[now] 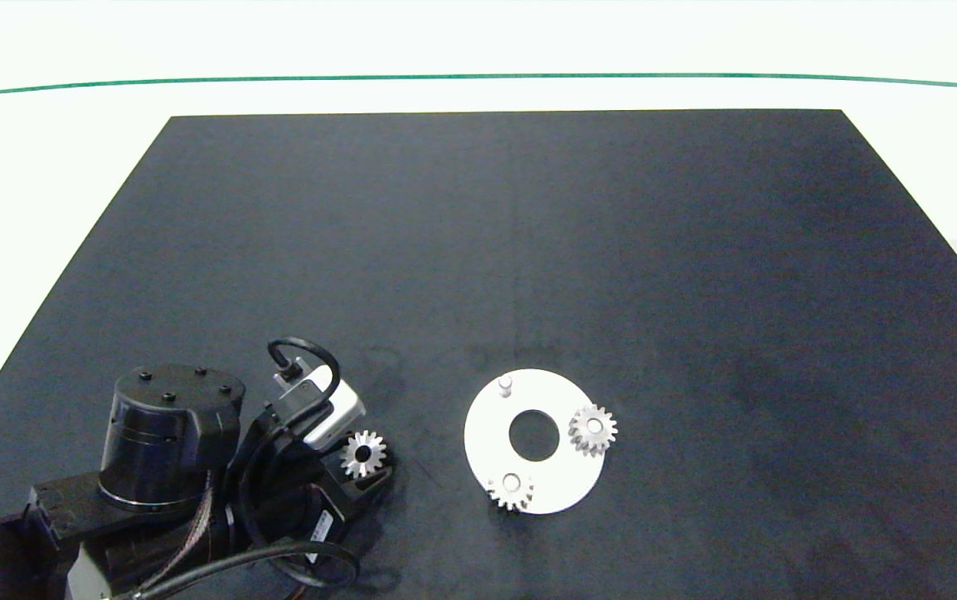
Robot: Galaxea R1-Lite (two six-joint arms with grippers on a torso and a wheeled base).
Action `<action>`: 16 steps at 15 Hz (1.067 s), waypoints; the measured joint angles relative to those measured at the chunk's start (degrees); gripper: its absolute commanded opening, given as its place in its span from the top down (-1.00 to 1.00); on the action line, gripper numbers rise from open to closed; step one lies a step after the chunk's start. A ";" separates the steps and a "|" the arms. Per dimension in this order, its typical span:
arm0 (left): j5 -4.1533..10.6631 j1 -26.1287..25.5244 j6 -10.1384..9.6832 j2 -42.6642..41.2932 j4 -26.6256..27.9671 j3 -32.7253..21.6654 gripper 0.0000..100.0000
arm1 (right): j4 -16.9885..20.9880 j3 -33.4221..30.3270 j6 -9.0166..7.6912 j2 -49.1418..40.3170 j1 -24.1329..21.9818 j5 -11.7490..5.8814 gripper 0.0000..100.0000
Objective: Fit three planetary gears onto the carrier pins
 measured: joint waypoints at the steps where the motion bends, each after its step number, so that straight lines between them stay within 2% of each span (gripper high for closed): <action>1: -0.02 -0.09 0.00 -0.13 0.00 -0.04 1.00 | 0.02 0.00 0.00 0.00 0.00 0.00 -1.00; 4: 0.02 -0.48 -0.28 -0.28 0.02 -1.35 1.00 | 0.00 0.00 0.01 -0.10 0.00 0.00 -1.00; 5: 0.09 -1.02 -0.91 -0.24 0.28 -2.18 1.00 | 0.00 -0.07 0.01 -0.16 0.00 -0.02 -1.00; 8: 0.55 -4.47 -2.16 0.49 1.63 -7.75 1.00 | 0.00 -0.10 0.01 -0.40 -0.02 0.00 -1.00; 11: 3.85 -7.42 -1.99 1.77 9.29 -15.42 1.00 | 0.02 -0.11 0.01 -1.06 -0.07 -0.02 -1.00; 13: 5.56 -9.46 -1.44 2.97 14.56 -21.24 1.00 | 0.02 -0.33 0.00 -1.49 -0.13 -0.05 -1.00; 15: 7.63 -10.75 1.78 5.12 16.57 -26.14 1.00 | 0.00 -0.46 0.00 -1.73 -0.18 -0.06 -1.00; 16: 8.16 -11.34 2.36 6.10 16.68 -27.88 1.00 | 0.02 -0.55 0.00 -1.80 -0.20 -0.09 -1.00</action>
